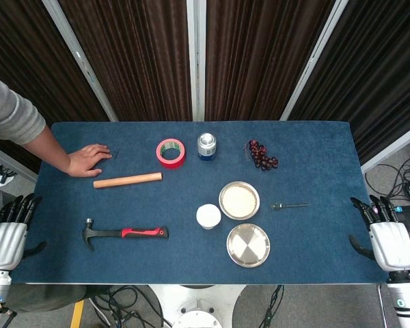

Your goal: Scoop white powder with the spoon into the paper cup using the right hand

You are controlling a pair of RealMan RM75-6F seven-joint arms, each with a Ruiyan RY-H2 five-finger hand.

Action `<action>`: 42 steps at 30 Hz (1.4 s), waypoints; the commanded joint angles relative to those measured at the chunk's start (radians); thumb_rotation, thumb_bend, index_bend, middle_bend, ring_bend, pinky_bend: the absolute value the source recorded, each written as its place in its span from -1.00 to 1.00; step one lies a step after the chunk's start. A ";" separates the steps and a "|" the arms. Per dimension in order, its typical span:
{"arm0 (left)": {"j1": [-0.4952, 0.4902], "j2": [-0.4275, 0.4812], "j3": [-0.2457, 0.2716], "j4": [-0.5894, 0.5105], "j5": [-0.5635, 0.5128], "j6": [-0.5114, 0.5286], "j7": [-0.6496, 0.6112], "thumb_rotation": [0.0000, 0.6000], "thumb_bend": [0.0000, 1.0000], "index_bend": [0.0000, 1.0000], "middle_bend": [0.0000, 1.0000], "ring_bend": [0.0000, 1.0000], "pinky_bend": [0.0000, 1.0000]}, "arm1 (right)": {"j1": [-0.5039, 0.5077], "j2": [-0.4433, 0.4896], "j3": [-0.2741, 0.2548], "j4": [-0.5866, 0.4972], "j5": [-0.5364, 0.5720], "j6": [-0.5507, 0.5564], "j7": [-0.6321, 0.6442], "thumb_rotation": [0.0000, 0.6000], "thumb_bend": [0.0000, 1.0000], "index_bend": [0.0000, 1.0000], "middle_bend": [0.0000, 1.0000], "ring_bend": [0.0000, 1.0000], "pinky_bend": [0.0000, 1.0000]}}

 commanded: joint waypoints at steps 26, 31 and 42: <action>0.023 -0.010 -0.002 0.012 -0.022 0.010 -0.021 1.00 -0.96 -0.74 -0.64 -0.91 -0.73 | 0.350 -0.204 0.065 0.259 0.096 -0.490 -0.104 1.00 -0.65 -0.30 -0.28 -0.85 -0.81; 0.022 -0.010 -0.002 0.014 -0.026 0.004 -0.020 1.00 -0.96 -0.74 -0.64 -0.91 -0.73 | 0.392 -0.301 0.062 0.388 0.120 -0.538 -0.102 1.00 -0.65 -0.28 -0.24 -0.85 -0.81; 0.018 -0.017 -0.006 0.027 -0.028 -0.003 -0.028 1.00 -0.96 -0.74 -0.64 -0.91 -0.73 | 0.429 -0.479 0.045 0.644 0.125 -0.550 -0.029 1.00 -0.63 -0.12 -0.14 -0.73 -0.73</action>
